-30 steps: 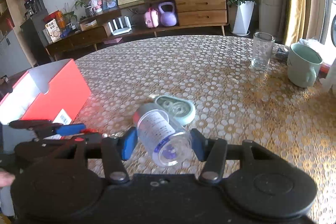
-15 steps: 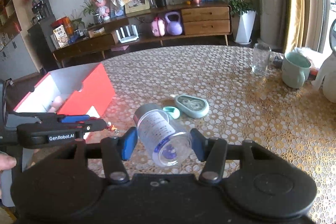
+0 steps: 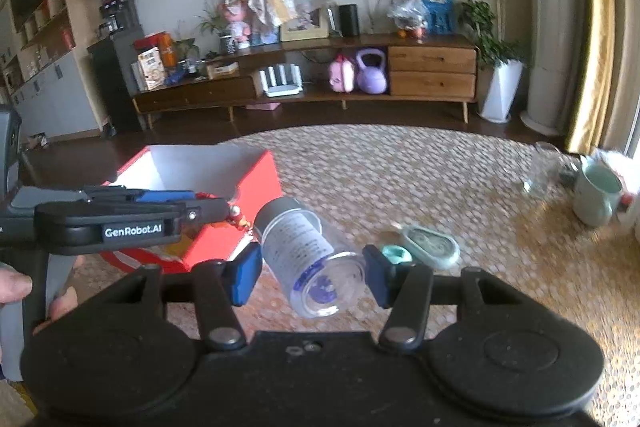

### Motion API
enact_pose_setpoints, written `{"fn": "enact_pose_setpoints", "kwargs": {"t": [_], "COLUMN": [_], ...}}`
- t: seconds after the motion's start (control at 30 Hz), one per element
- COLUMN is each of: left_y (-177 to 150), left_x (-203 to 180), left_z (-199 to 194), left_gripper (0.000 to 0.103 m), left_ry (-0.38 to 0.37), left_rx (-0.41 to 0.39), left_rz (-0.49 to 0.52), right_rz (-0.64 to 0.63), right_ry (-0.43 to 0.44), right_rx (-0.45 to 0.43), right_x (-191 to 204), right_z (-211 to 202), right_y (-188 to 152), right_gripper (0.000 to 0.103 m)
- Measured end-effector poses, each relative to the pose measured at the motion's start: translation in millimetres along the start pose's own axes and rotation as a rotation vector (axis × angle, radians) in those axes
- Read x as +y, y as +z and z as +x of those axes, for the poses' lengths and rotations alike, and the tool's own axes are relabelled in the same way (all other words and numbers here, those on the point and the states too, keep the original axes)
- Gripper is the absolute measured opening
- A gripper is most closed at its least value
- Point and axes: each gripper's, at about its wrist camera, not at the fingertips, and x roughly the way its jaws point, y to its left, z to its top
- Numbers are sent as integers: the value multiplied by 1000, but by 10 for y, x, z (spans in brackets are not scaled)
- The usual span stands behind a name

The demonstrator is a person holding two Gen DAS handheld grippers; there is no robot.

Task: Organize rigid objects
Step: 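Carry the keychain and bottle into the red box and open both tools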

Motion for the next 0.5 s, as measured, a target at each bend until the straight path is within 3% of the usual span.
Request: {"fn": "enact_pose_setpoints", "kwargs": {"t": [0.5], "left_y": [202], "left_x": [830], "left_z": [-277], "left_gripper": [38], "left_ry": [93], "left_rx": [-28], "left_rz": [-26], "right_rz": [-61], "right_ry": [64], "right_rx": [2], "right_x": [750], "right_z": [437], "right_y": [350], "right_gripper": [54]}}
